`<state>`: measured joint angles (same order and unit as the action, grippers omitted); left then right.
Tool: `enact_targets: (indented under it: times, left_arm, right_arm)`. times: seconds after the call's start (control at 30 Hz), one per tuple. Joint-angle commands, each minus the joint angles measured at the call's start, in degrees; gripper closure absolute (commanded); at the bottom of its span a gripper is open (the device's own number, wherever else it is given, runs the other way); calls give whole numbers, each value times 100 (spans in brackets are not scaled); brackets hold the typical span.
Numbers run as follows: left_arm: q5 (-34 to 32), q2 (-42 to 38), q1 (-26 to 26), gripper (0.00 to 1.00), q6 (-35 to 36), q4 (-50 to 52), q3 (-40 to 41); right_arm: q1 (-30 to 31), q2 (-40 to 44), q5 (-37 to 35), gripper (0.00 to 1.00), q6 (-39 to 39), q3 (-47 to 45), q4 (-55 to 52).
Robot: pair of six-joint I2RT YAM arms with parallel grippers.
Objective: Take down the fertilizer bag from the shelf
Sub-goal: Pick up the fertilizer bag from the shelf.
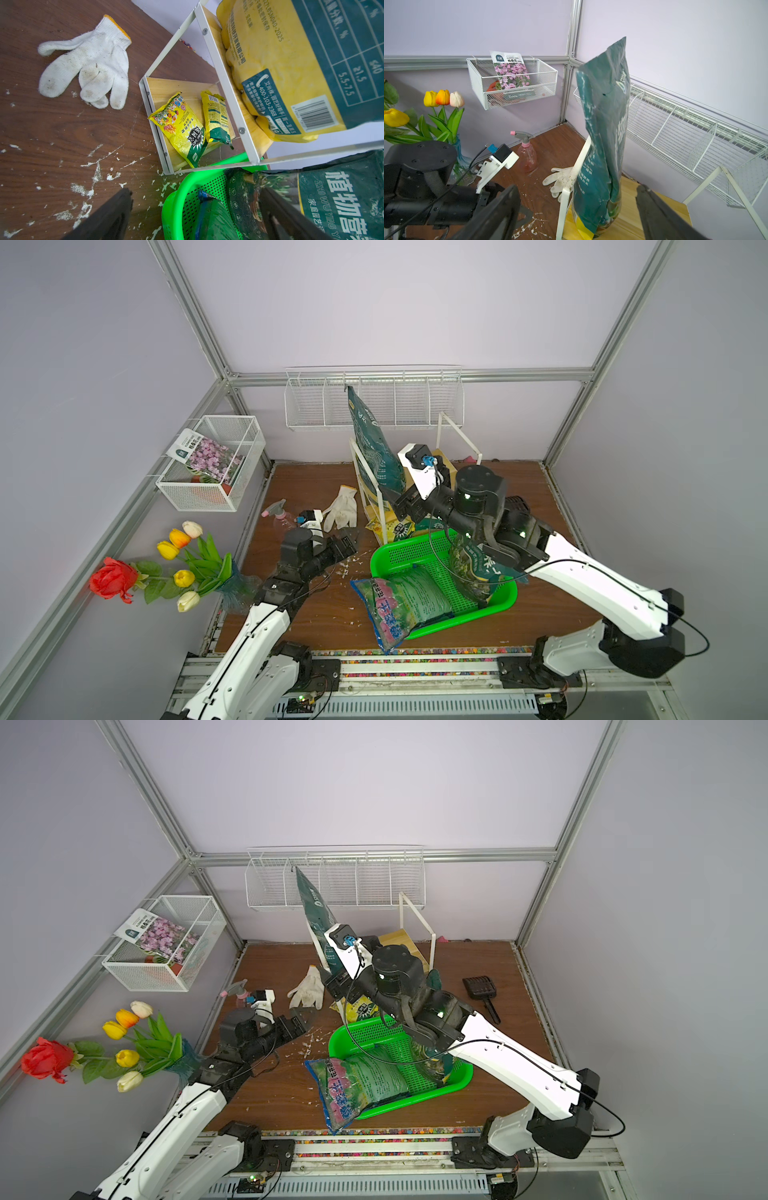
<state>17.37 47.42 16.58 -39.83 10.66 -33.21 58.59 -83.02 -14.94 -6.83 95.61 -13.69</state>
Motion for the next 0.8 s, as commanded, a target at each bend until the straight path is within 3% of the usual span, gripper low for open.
enact_targets:
  times: [0.0,0.3,0.77]
  left_arm:
    - [1,-46,28,0,85,43,-107]
    - [-12,-118,22,0,136,82,-89]
    - [-31,-176,25,0,156,68,-28]
  right_arm:
    - [33,-221,-128,8,-305,257,235]
    - [5,-895,-568,7,-780,870,578]
    - [-266,-1322,-338,8,-736,1399,552]
